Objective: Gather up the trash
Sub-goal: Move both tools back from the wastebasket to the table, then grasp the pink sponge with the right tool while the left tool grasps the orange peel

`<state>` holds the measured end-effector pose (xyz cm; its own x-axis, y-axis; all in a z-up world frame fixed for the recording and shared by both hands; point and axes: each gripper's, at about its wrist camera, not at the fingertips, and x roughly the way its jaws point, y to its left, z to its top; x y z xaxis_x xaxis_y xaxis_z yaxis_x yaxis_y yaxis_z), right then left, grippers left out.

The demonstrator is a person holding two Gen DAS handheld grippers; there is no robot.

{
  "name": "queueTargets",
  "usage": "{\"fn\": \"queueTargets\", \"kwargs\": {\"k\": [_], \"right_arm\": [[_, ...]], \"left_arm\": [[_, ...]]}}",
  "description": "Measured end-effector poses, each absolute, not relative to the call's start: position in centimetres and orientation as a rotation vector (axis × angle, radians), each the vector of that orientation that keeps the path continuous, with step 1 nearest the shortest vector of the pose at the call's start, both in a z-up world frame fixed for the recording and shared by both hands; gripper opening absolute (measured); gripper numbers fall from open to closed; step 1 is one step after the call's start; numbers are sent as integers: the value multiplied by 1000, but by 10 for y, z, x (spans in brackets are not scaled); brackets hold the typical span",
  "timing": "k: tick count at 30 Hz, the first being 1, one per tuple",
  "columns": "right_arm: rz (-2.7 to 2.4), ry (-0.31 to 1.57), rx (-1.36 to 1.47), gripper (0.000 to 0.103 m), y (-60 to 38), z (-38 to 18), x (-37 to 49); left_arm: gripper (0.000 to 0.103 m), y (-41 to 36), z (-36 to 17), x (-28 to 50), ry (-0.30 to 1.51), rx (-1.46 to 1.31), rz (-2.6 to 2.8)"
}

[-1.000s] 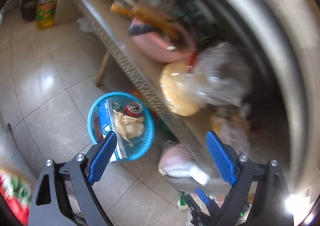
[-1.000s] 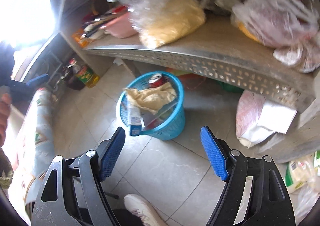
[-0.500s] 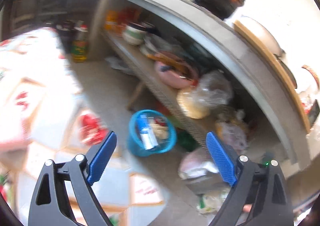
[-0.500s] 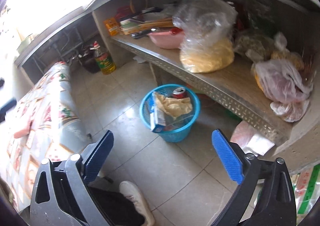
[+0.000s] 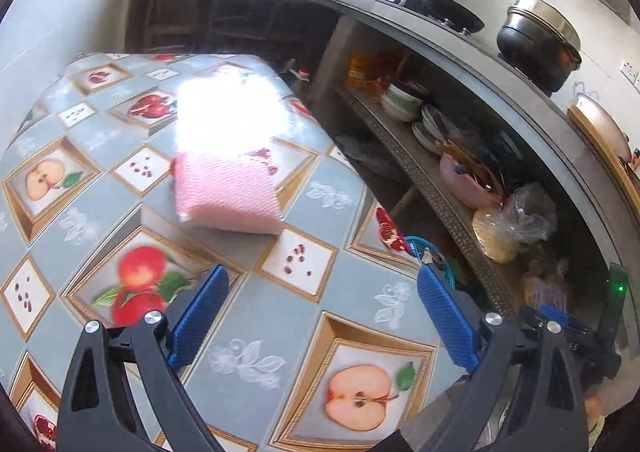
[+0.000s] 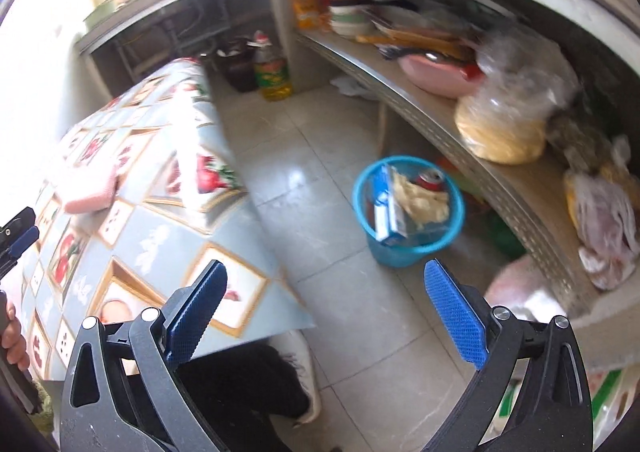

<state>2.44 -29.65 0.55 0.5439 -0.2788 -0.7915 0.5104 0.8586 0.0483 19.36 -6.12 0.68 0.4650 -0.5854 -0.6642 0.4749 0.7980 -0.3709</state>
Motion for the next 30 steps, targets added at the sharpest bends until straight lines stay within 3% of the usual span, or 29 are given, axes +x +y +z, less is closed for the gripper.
{"fn": "queueTargets", "kwargs": {"k": [9, 16, 25, 30], "right_arm": [[-189, 837, 192, 95, -238, 8, 73], [201, 691, 18, 95, -183, 23, 144], [493, 800, -462, 95, -93, -14, 273], [616, 972, -369, 95, -91, -33, 327]], "left_arm": [[93, 0, -12, 213, 845, -155, -552], [93, 29, -26, 230, 869, -230, -522], [93, 51, -38, 239, 901, -279, -528], [93, 58, -41, 244, 913, -307, -540]]}}
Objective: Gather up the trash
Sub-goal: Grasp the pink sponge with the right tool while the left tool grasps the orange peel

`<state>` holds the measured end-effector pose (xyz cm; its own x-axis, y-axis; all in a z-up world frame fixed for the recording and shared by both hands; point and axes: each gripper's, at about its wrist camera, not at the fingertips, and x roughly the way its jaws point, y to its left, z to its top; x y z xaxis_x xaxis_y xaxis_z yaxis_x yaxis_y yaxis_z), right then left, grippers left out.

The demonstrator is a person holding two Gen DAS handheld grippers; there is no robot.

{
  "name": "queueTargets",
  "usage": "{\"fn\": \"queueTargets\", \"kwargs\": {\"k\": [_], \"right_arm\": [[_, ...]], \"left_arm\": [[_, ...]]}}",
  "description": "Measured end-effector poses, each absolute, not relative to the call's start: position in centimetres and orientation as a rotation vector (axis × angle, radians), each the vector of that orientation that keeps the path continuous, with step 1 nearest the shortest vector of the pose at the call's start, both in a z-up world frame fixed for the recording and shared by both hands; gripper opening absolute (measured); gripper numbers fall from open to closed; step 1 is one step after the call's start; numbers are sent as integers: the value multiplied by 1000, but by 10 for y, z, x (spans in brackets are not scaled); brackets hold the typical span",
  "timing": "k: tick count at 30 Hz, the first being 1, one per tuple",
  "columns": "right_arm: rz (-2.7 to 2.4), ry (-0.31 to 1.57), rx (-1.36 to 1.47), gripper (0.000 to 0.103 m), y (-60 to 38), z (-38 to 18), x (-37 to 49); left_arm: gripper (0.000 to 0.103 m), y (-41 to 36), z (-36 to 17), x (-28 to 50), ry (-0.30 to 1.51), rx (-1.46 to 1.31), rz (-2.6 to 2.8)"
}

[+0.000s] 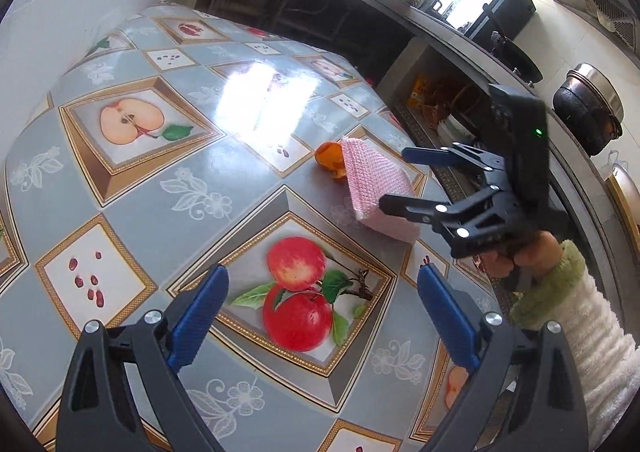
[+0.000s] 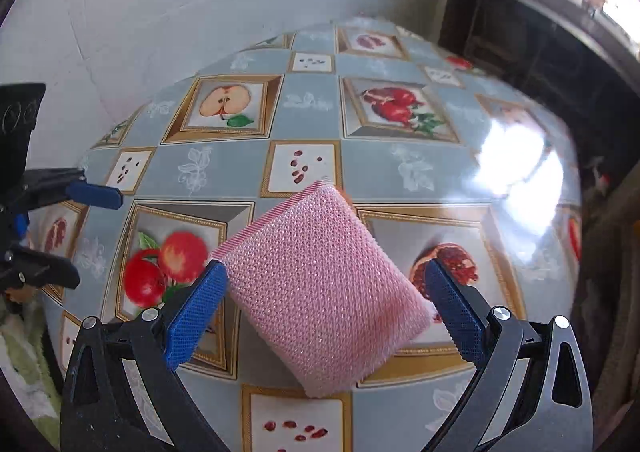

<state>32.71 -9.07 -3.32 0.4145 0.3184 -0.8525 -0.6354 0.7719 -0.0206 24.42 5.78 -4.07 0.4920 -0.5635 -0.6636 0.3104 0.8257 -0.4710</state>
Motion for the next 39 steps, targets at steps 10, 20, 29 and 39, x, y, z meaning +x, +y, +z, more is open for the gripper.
{"fn": "queueTargets", "kwargs": {"k": [10, 20, 29, 39], "right_arm": [[678, 1138, -220, 95, -94, -52, 318], [556, 1073, -200, 95, -108, -44, 227], [401, 941, -2, 95, -146, -18, 227], [372, 863, 110, 95, -158, -9, 231]], "left_arm": [[93, 61, -41, 248, 919, -313, -562], [93, 52, -26, 277, 929, -299, -556], [77, -7, -27, 347, 940, -17, -612], [54, -38, -45, 398, 1053, -20, -638]]}}
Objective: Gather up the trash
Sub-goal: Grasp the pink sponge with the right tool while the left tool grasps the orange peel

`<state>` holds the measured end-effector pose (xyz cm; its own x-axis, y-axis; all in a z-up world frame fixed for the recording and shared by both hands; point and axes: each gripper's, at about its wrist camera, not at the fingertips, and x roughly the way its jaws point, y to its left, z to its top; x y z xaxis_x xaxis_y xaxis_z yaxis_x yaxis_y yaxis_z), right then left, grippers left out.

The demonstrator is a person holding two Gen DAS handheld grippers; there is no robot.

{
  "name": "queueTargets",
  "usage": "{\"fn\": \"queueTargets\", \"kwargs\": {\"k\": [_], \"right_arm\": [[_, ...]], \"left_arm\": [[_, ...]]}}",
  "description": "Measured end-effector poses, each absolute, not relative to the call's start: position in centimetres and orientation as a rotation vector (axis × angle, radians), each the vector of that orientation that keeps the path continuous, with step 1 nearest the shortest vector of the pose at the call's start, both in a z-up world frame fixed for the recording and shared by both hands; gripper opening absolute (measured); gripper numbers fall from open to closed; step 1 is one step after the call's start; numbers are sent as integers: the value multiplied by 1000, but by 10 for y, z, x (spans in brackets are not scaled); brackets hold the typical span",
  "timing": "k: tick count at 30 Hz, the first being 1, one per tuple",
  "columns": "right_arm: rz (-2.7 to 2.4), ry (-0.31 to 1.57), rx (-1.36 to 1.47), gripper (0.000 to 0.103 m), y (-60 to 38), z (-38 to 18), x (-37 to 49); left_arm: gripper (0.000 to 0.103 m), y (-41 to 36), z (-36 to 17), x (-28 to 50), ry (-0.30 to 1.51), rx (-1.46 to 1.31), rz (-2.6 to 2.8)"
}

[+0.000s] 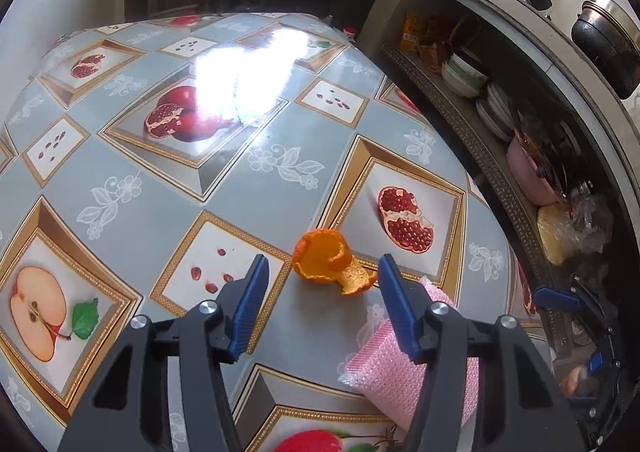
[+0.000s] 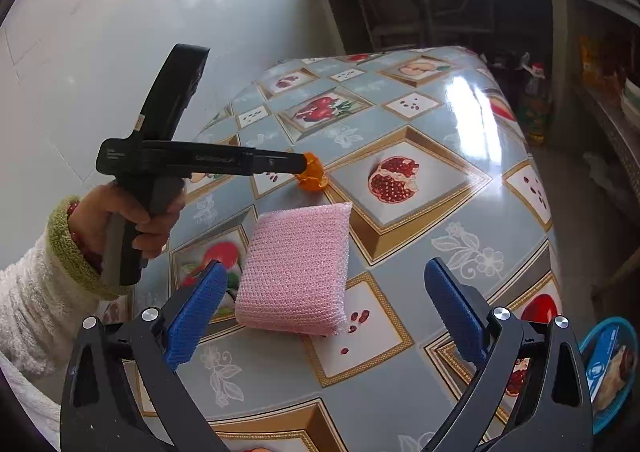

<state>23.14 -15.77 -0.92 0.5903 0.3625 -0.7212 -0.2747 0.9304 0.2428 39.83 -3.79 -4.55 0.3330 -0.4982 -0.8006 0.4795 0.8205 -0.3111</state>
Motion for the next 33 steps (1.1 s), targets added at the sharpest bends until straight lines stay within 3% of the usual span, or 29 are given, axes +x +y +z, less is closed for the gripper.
{"fn": "queueTargets", "kwargs": {"k": [7, 17, 33], "right_arm": [[383, 845, 54, 95, -145, -15, 229], [382, 838, 8, 95, -129, -15, 228], [315, 913, -30, 91, -112, -29, 251]], "left_arm": [[41, -45, -44, 403, 1064, -29, -645], [40, -26, -42, 419, 1052, -105, -569], [6, -38, -63, 417, 1092, -6, -564]]}}
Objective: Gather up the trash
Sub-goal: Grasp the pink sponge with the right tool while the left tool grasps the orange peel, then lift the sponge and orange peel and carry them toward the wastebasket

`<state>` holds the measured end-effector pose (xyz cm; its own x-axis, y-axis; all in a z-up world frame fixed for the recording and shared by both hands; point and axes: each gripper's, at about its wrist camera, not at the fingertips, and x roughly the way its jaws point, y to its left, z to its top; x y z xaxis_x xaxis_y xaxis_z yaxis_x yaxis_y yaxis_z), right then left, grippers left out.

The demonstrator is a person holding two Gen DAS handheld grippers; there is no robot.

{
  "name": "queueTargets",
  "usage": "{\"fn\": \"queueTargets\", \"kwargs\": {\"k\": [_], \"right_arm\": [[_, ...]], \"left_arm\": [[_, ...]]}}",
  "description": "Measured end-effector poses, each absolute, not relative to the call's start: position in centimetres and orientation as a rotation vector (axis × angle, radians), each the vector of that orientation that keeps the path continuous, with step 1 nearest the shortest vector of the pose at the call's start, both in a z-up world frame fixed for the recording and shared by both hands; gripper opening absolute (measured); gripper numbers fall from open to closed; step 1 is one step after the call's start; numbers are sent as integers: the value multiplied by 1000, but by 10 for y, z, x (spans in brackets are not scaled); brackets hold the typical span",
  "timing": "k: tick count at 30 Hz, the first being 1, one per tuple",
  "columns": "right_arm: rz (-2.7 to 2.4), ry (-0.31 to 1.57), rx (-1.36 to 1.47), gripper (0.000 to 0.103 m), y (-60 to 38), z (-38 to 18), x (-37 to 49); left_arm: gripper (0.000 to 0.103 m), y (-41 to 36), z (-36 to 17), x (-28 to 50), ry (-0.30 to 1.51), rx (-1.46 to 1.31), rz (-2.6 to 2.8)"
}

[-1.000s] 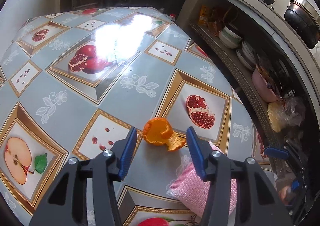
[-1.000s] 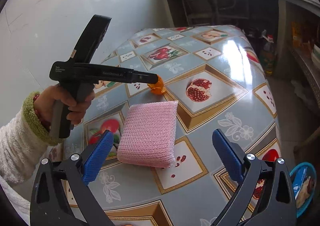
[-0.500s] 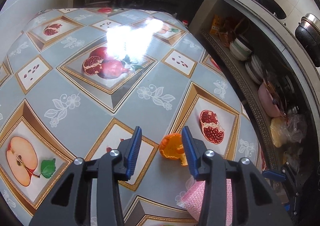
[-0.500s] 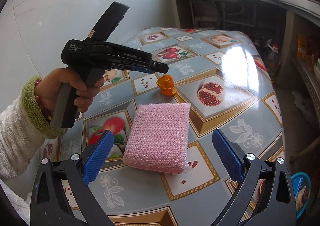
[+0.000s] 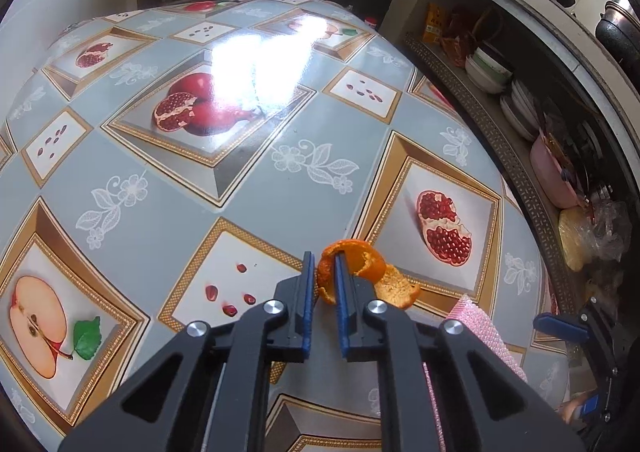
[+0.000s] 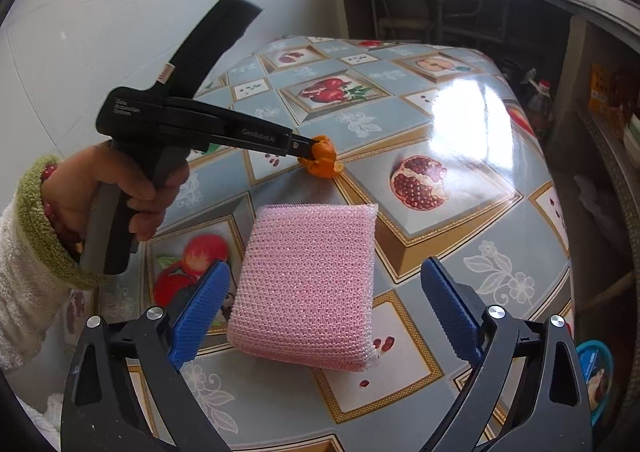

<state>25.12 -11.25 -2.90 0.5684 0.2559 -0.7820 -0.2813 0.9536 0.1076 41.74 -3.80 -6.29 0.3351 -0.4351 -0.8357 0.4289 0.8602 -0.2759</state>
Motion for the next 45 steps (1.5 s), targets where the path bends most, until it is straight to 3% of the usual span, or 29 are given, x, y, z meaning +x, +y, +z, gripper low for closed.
{"fn": "queueTargets", "kwargs": {"k": [7, 19, 29, 38, 45], "right_arm": [[308, 960, -48, 86, -101, -45, 261], [253, 968, -261, 87, -64, -52, 257], [203, 975, -200, 80, -70, -50, 246], [139, 882, -42, 79, -110, -7, 204], [-48, 725, 116, 79, -188, 39, 125]], "left_arm": [[4, -31, -59, 408, 1061, -8, -560], [4, -18, -43, 384, 1012, -41, -579], [4, -16, -18, 362, 961, -52, -624], [4, -38, 15, 335, 915, -53, -689], [4, -108, 44, 300, 886, 5, -835]]}}
